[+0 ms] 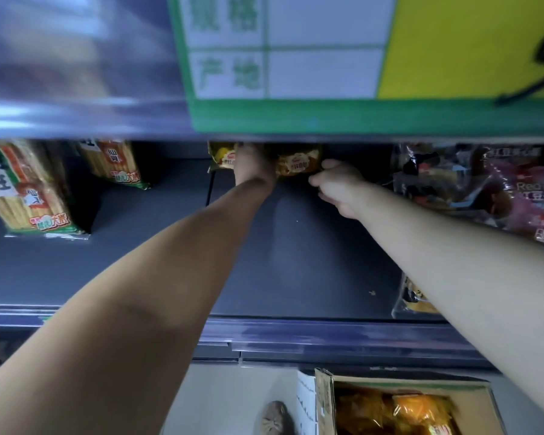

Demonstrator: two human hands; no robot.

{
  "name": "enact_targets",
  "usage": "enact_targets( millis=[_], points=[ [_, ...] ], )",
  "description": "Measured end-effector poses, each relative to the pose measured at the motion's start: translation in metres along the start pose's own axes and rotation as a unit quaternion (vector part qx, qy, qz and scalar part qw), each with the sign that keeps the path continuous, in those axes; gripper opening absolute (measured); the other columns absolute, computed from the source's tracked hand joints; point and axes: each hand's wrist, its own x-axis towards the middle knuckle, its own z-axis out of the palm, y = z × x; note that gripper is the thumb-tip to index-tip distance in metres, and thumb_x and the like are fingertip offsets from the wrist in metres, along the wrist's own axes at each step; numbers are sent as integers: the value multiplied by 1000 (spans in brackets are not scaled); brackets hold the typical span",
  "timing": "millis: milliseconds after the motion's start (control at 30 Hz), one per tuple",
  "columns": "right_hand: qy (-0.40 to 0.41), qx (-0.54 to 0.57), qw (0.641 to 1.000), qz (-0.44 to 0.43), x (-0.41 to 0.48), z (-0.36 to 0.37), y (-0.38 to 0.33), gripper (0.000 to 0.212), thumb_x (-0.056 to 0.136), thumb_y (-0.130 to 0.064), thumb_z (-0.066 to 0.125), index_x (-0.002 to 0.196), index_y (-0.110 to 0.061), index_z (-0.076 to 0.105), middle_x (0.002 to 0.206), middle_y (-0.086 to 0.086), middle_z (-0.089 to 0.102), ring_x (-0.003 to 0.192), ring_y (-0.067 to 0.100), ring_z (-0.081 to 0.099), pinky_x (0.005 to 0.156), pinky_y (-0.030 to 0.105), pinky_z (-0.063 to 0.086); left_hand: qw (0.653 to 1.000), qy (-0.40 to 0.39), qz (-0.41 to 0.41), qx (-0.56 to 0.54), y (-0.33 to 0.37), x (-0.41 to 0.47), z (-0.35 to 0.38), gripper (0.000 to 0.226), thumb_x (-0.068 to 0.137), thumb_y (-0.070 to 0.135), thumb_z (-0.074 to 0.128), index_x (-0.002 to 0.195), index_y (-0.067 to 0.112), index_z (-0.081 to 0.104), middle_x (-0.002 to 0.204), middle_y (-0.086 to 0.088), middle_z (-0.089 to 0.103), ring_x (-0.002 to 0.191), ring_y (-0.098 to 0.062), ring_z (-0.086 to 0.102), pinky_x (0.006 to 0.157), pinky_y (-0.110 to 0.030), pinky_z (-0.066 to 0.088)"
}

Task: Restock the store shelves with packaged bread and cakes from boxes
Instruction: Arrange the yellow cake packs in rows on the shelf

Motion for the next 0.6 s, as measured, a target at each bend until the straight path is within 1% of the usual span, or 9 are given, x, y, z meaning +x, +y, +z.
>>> enact_targets(
  millis=[67,100,200,267,300,367,467,533,600],
  points=[
    [3,-4,1000,-1,-5,-3,0,35,88,-2,53,123,2,53,126,18,55,118,32,52,102,45,45,999,-1,-24,-42,-3,-1,-3,44,85,15,63,125,4,48,128,-16,55,116,-29,54,92,-30,42],
    [4,-6,1000,-3,-7,-4,0,34,88,-1,52,122,2,54,125,18,56,116,32,53,101,44,46,997,-5,-38,-74,-5,-2,-5,45,84,14,64,125,4,47,127,-16,55,115,-30,54,91,-30,43],
    [8,-13,1000,-14,-17,-8,4,33,88,1,50,120,3,56,114,16,61,101,28,58,90,35,51,993,-2,-56,-108,-7,-14,-14,32,85,8,62,116,5,56,120,-11,60,109,-26,57,77,-21,39],
    [9,-11,1000,-25,-29,-12,7,35,87,1,50,121,-1,59,120,14,62,106,27,59,96,37,50,989,-1,-68,-130,-7,-28,-20,24,85,4,59,108,7,62,114,-9,65,106,-25,60,71,-18,37],
    [4,-6,1000,-29,-35,-14,10,36,87,1,51,121,-6,61,122,11,62,109,27,59,97,38,50,988,-7,-70,-136,-7,-38,-24,22,86,3,56,105,7,65,110,-9,67,103,-25,61,69,-19,38],
    [-12,-2,999,-38,-52,-20,16,36,87,0,54,119,-12,64,118,8,64,106,24,61,96,37,51,990,-29,-56,-126,-5,-59,-29,25,87,1,49,103,7,67,105,-11,68,100,-28,63,69,-23,44],
    [-51,-7,997,-49,-86,-34,28,31,87,2,55,114,-9,66,107,13,67,95,23,64,93,36,52,986,-45,-40,-153,-2,-97,-33,26,85,0,45,99,8,65,98,-11,65,90,-28,62,72,-29,49],
    [-86,2,995,-48,-113,-48,41,24,89,4,52,107,-5,65,97,15,65,80,22,63,80,30,53,983,-43,-24,-177,3,-126,-34,20,84,0,45,85,14,60,88,-4,60,80,-23,57,67,-28,47],
    [-123,-6,991,-43,-139,-64,58,20,91,5,49,90,-9,63,88,13,62,67,17,60,64,22,51,982,-53,2,-180,13,-157,-36,25,84,1,47,72,21,53,81,-1,59,74,-21,54,67,-32,49]
  ],
)
